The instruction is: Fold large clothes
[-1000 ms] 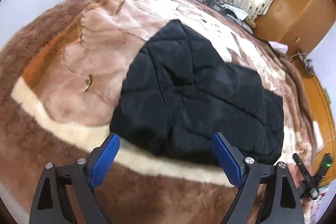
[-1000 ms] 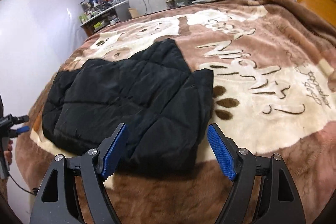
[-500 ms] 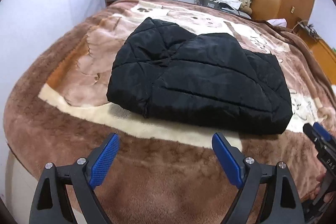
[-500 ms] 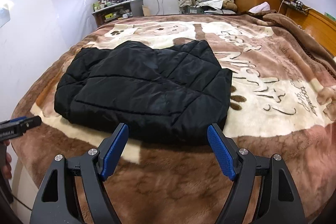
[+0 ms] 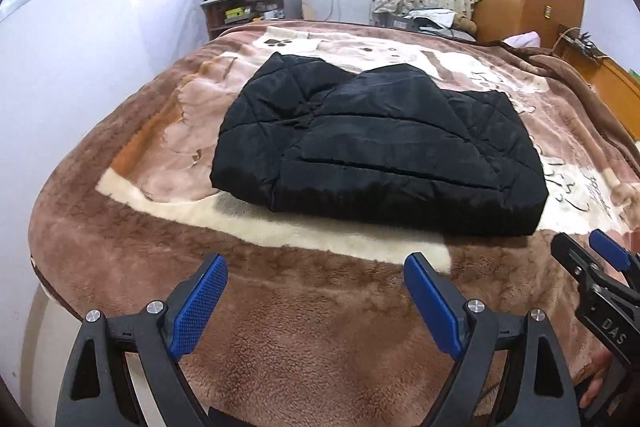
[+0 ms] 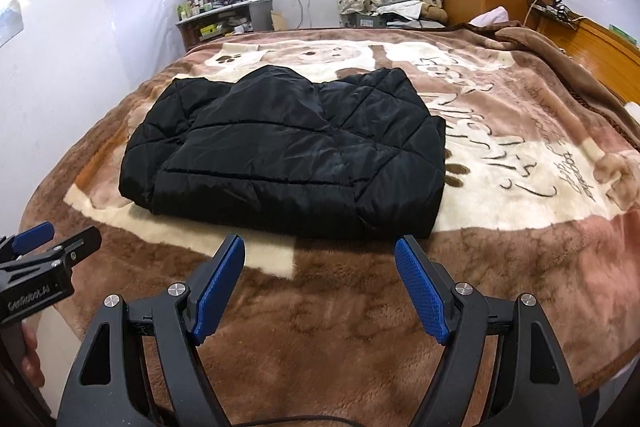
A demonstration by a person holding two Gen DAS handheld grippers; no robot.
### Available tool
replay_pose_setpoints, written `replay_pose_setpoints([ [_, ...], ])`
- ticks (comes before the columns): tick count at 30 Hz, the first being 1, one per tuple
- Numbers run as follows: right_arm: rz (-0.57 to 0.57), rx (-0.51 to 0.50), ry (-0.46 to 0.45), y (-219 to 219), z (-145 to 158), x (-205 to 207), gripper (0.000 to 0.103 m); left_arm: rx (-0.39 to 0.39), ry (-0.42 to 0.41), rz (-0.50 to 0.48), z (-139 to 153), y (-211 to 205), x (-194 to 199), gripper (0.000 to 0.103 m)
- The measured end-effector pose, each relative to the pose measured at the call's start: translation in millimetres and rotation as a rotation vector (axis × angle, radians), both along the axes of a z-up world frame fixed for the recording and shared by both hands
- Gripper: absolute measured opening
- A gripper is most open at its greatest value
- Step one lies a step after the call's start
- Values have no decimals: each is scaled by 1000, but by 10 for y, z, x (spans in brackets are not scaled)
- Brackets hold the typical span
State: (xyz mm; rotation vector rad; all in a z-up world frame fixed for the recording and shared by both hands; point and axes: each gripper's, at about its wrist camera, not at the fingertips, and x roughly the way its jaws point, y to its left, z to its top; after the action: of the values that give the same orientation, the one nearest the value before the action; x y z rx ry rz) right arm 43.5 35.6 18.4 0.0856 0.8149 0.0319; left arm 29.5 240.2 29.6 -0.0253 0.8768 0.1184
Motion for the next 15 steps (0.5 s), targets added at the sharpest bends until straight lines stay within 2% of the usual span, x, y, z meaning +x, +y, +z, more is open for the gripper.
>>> replay_pose_setpoints([
  [6, -2, -15, -7, 36, 25, -59, 78, -34, -7, 6, -12, 8, -80, 90],
  [15, 5, -11, -6, 70, 21, -120, 78, -3, -20, -7, -15, -36, -152, 90],
])
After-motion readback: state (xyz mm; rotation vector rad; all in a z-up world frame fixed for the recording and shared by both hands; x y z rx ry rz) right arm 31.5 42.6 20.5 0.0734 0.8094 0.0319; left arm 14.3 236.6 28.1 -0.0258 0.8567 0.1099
